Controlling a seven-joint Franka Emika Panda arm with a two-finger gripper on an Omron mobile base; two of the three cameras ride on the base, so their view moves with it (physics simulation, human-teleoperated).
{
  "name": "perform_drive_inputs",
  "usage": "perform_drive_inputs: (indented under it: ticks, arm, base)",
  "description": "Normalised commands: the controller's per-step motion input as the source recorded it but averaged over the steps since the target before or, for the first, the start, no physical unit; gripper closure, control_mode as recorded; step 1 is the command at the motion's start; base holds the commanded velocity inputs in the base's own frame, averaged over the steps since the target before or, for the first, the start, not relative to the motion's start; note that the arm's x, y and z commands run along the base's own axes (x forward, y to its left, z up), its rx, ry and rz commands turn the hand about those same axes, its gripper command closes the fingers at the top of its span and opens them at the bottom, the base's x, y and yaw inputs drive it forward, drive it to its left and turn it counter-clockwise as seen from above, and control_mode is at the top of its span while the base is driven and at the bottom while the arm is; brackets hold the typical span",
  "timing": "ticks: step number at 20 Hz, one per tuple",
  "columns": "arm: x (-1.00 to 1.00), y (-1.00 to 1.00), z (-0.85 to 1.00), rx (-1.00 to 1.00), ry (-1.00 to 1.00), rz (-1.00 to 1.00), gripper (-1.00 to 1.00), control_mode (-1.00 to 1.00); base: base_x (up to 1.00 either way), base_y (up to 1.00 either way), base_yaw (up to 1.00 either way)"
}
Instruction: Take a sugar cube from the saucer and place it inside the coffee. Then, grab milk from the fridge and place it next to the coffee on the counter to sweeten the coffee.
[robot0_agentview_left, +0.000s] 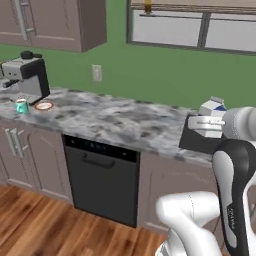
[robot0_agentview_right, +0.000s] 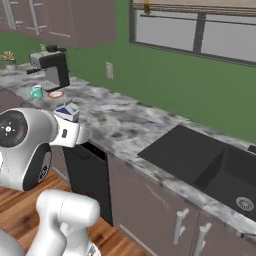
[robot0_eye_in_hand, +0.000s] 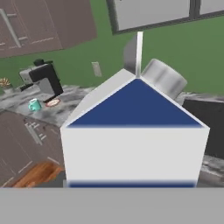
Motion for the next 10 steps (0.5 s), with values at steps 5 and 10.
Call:
perform_drive_inputs:
  ticks: [5, 10]
  arm:
    - [0.0, 0.0, 0.0, 0.0, 0.0, 0.0, 1.0, 1.0]
    - [0.0, 0.0, 0.0, 0.0, 0.0, 0.0, 1.0, 1.0]
  base:
    - [0.96, 1.0, 0.0]
    - [0.84, 1.0, 0.0]
